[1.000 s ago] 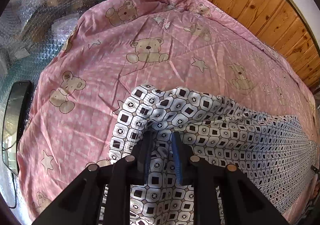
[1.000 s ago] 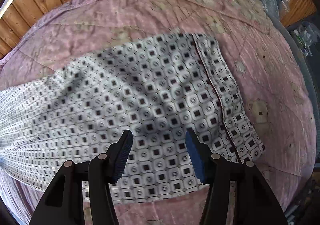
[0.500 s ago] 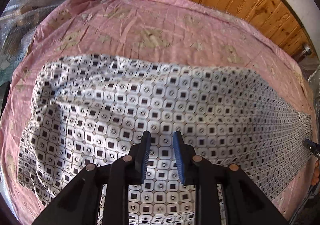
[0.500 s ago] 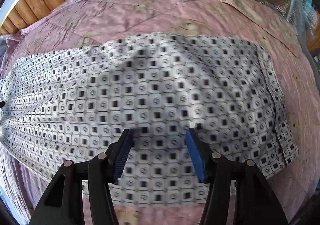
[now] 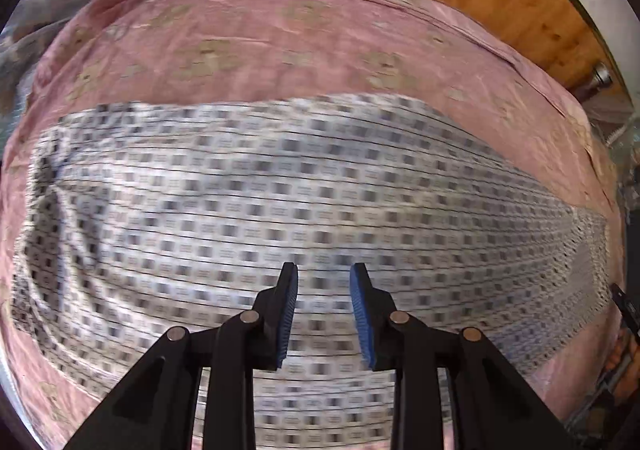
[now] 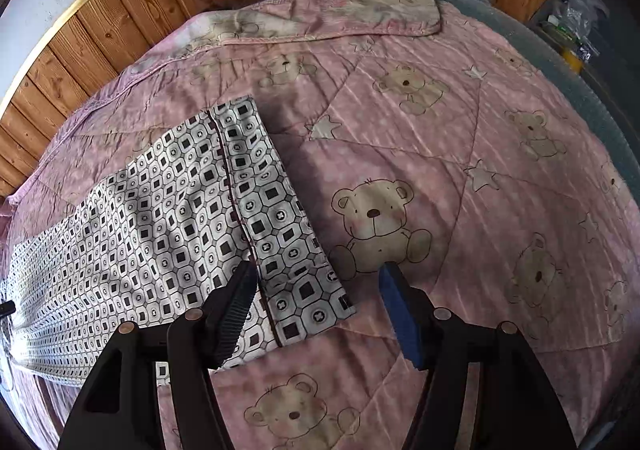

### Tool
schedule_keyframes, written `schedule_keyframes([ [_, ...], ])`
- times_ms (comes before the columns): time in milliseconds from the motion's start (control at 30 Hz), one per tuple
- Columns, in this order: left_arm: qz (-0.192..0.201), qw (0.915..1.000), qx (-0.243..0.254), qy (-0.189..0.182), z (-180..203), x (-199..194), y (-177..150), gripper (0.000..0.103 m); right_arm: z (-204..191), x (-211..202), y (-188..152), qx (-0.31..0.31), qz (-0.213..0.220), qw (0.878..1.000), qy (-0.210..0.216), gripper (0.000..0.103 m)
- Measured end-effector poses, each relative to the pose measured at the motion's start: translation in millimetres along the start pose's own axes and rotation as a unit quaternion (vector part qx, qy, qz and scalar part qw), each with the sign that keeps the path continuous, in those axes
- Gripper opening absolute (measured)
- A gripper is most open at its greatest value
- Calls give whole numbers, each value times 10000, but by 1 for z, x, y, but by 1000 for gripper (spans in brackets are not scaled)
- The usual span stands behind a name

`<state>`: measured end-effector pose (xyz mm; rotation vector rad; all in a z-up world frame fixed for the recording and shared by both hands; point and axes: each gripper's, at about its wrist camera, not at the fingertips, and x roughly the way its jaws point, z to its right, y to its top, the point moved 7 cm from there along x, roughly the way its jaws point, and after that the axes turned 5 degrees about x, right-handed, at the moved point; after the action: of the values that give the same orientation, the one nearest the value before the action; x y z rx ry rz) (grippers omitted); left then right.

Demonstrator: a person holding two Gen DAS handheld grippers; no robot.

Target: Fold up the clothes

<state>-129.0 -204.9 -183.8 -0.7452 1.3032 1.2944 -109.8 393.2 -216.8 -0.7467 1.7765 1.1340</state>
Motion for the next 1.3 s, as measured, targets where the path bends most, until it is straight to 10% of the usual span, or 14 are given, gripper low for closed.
schedule_keyframes([
  [100,-239,9966,384,-686,108,18,9,29,-19,-25,-45,-542,130,9984,-134,62],
  [233,-534,9823,905,-1552,250,38,21,30,-44,-37,-61,-1466,310,9880,-378,16],
  [467,-875,9472,2094,-2267,465,68,46,32,-91,-73,-77,-2860,1104,9461,-1046,12],
  [600,-1152,9295,2672,-2265,526,82,38,34,-110,-85,-79,-3247,1415,9276,-1186,12],
  [900,-1458,9090,3088,-2390,504,92,34,34,-139,-106,-70,-2987,1573,9410,-215,12],
  [967,-1492,9051,3125,-2468,496,92,35,20,-153,-112,-70,-3113,1651,9357,-194,12],
  [1133,-921,9249,2724,-2487,441,56,63,17,-192,-125,-73,-3506,1767,9197,-79,11],
  [1300,-1150,9356,2282,-2437,408,63,68,66,-224,-132,-86,-3880,1827,9034,42,11],
])
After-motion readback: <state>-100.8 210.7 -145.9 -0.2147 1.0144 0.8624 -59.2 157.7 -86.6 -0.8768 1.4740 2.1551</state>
